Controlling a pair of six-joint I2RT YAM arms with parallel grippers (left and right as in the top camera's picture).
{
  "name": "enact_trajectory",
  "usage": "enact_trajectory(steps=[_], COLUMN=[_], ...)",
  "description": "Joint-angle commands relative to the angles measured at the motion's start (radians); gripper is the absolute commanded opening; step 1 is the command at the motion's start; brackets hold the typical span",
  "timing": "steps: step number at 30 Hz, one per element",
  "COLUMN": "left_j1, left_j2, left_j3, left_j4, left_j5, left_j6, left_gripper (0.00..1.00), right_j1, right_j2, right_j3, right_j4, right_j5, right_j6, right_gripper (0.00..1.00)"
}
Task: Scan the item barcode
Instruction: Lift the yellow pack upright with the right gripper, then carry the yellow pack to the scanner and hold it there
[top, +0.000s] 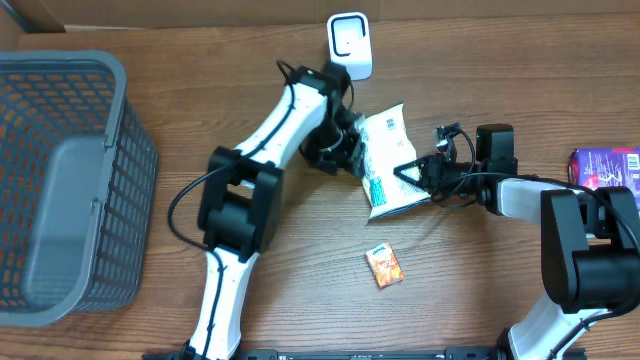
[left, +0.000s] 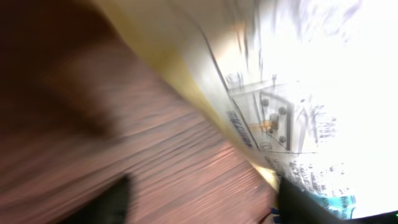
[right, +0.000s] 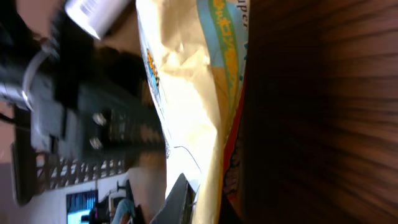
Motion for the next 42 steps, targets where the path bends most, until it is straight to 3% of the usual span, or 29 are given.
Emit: enact_trajectory(steps=[1,10,16,22,27,33,35,37,42], left_j1=[0.051,0.163,0.214,0.217,0.217,0.233,0.246,0.261,0.291], left_j2=[-0.205,-0.485,-0.615,-0.669,-0.678,-0.678,-0.679,-0.679,-0.684], left_j3=[0.115,0.228,0.234,0.234,0.235,0.265,0.296,0.336,0.431], left_j4=[0.004,0.003,0.005,0.005,0.016,0.051,0.055,0.056,0.049], left_j5=[-0.154,-0.154,-0.157,-0.165,-0.175,-0.179,-0.18,-0.18,-0.211], left_j6=[-0.005,-0.006,-0.005,-0.005,-0.006,-0.026,-0.035,-0.035,-0.035], left_gripper=[1.0,1.0,1.0,1.0,1.0,1.0,1.0,1.0,1.0], right_j1=[-0.006,-0.006,-0.006,-0.005,-0.005,-0.005,-0.003,0.002,0.076], right_j2=[-0.017,-0.182,-0.389,-0.609,-0.777,-0.853,-0.848,-0.843,-0.838], right_j3=[0.013,0.013,0.013,0.013,0.013,0.013,0.013,0.013,0.013], right_j4=[0.005,-0.018,-0.025,-0.025,-0.025,-0.034,-0.069,-0.137,-0.074], right_j5=[-0.195,-0.312,-0.298,-0.257,-0.239,-0.211,-0.145,0.011,0.639], right_j6=[-0.076,-0.095,0.066,0.246,0.307,0.319,0.267,0.124,-0.147], right_gripper=[0.04,0.04,0.04,0.04,0.04,0.04,0.04,0.04,0.04])
